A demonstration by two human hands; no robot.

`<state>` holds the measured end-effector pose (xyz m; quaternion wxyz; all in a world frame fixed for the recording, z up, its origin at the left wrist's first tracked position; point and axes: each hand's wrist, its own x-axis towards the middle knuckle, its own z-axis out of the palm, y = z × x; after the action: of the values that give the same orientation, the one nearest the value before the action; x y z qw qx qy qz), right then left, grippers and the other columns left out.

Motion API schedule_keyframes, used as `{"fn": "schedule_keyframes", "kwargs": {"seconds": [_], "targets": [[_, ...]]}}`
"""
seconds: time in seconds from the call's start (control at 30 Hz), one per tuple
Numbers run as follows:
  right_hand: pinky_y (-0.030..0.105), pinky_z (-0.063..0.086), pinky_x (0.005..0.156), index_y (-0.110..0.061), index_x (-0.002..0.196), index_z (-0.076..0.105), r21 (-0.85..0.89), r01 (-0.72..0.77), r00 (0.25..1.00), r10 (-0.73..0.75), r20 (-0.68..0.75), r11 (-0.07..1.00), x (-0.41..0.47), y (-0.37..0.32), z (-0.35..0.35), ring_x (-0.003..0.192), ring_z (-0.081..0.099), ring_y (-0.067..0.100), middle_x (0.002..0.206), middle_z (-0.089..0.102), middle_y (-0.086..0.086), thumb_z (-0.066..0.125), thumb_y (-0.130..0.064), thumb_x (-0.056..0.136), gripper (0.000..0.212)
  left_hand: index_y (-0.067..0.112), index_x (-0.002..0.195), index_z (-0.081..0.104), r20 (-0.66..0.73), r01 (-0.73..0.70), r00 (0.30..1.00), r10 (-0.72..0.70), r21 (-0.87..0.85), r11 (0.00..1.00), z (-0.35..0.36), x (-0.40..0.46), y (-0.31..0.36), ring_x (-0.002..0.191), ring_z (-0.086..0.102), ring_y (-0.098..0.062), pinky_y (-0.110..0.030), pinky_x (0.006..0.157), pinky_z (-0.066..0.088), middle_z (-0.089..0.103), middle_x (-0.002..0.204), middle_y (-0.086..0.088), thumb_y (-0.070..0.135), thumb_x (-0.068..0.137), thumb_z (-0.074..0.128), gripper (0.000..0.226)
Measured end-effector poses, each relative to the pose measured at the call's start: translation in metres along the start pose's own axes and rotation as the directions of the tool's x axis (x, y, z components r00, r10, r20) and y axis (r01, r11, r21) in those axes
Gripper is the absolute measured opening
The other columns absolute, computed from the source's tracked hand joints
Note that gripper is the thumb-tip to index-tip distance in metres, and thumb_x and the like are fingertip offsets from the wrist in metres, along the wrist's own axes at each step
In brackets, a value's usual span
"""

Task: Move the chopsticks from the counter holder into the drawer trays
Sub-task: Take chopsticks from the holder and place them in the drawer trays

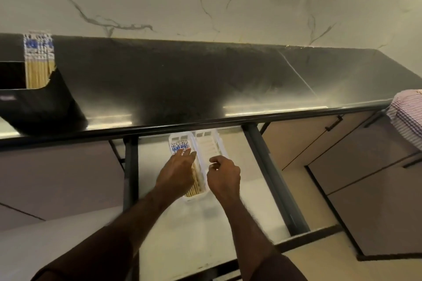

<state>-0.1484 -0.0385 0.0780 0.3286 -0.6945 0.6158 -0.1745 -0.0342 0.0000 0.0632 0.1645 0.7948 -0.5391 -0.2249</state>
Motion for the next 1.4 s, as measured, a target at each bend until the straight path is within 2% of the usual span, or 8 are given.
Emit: {"fn": "schedule_keyframes", "kwargs": {"seconds": [0.2, 0.47, 0.6, 0.7, 0.87, 1.0, 1.17, 1.4], "targets": [[0.026, 0.049, 0.094, -0.019, 0.122, 0.065, 0.044, 0.168, 0.985, -0.166, -0.035, 0.985, -0.045, -0.019, -0.049, 0.106, 0.064, 0.016, 0.124, 0.067, -0.001, 0.061, -0.026, 0.093, 0.029, 0.022, 0.147, 0.031, -0.143, 0.018, 0.989, -0.043, -0.171, 0.985, -0.025, -0.058, 0.037, 0.135, 0.043, -0.026, -0.046, 0.105, 0.04, 0.033, 0.154, 0.0, 0.018, 0.093, 0.057, 0.06], [0.021, 0.055, 0.082, -0.018, 0.108, 0.071, 0.163, 0.434, 0.899, -0.413, -0.147, 0.886, -0.088, -0.092, -0.091, 0.084, 0.065, 0.004, 0.095, 0.072, -0.008, 0.066, -0.027, 0.09, 0.021, 0.021, 0.147, 0.033, -0.383, -0.103, 0.923, 0.036, -0.156, 0.982, -0.112, -0.115, 0.024, 0.135, 0.042, -0.024, -0.042, 0.113, 0.033, 0.02, 0.158, 0.0, 0.022, 0.091, 0.06, 0.062], [0.012, 0.048, 0.076, -0.021, 0.106, 0.072, 0.187, 0.528, 0.849, -0.508, -0.147, 0.828, -0.109, -0.141, -0.08, 0.079, 0.063, -0.002, 0.087, 0.067, -0.015, 0.066, -0.029, 0.09, 0.019, 0.02, 0.146, 0.035, -0.496, -0.149, 0.867, 0.05, -0.161, 0.976, -0.162, -0.141, 0.003, 0.121, 0.057, -0.022, -0.029, 0.103, 0.039, 0.022, 0.158, -0.003, 0.022, 0.09, 0.062, 0.062], [0.005, 0.044, 0.071, -0.023, 0.103, 0.073, 0.179, 0.576, 0.818, -0.559, -0.137, 0.798, -0.126, -0.177, -0.06, 0.079, 0.063, -0.004, 0.086, 0.07, -0.015, 0.064, -0.031, 0.09, 0.017, 0.021, 0.146, 0.033, -0.54, -0.158, 0.841, 0.039, -0.176, 0.972, -0.195, -0.16, -0.024, 0.1, 0.066, -0.016, -0.032, 0.097, 0.049, 0.021, 0.158, -0.003, 0.022, 0.089, 0.064, 0.065], [0.015, 0.051, 0.07, -0.021, 0.095, 0.075, 0.21, 0.598, 0.801, -0.58, -0.146, 0.773, -0.152, -0.238, -0.01, 0.073, 0.065, 0.0, 0.079, 0.072, -0.011, 0.065, -0.032, 0.089, 0.015, 0.019, 0.146, 0.032, -0.57, -0.155, 0.821, 0.03, -0.173, 0.973, -0.239, -0.186, -0.099, 0.129, 0.048, -0.019, -0.023, 0.105, 0.036, 0.024, 0.157, -0.003, 0.02, 0.088, 0.065, 0.066], [0.016, 0.053, 0.069, -0.021, 0.098, 0.074, 0.223, 0.599, 0.8, -0.588, -0.12, 0.769, -0.166, -0.284, 0.037, 0.072, 0.066, 0.002, 0.08, 0.071, -0.01, 0.065, -0.031, 0.091, 0.015, 0.016, 0.145, 0.035, -0.564, -0.145, 0.826, 0.026, -0.168, 0.975, -0.278, -0.202, -0.164, 0.141, 0.03, -0.018, -0.03, 0.11, 0.036, 0.03, 0.155, -0.006, 0.016, 0.088, 0.064, 0.065], [0.028, 0.06, 0.079, -0.019, 0.107, 0.071, 0.261, 0.567, 0.821, -0.564, -0.095, 0.782, -0.172, -0.329, 0.086, 0.087, 0.067, 0.007, 0.097, 0.073, -0.004, 0.064, -0.027, 0.091, 0.019, 0.018, 0.146, 0.031, -0.537, -0.082, 0.843, -0.015, -0.156, 0.984, -0.312, -0.213, -0.227, 0.137, 0.038, -0.018, -0.013, 0.101, 0.026, 0.025, 0.156, -0.004, 0.018, 0.089, 0.064, 0.066], [0.016, 0.053, 0.077, -0.018, 0.109, 0.07, 0.238, 0.539, 0.839, -0.539, -0.07, 0.808, -0.15, -0.358, 0.133, 0.096, 0.066, 0.007, 0.108, 0.072, -0.003, 0.064, -0.025, 0.092, 0.02, 0.02, 0.147, 0.031, -0.506, -0.113, 0.863, 0.006, -0.181, 0.977, -0.332, -0.178, -0.269, 0.133, 0.045, -0.019, -0.025, 0.107, 0.035, 0.025, 0.156, -0.001, 0.02, 0.089, 0.065, 0.068]]}}
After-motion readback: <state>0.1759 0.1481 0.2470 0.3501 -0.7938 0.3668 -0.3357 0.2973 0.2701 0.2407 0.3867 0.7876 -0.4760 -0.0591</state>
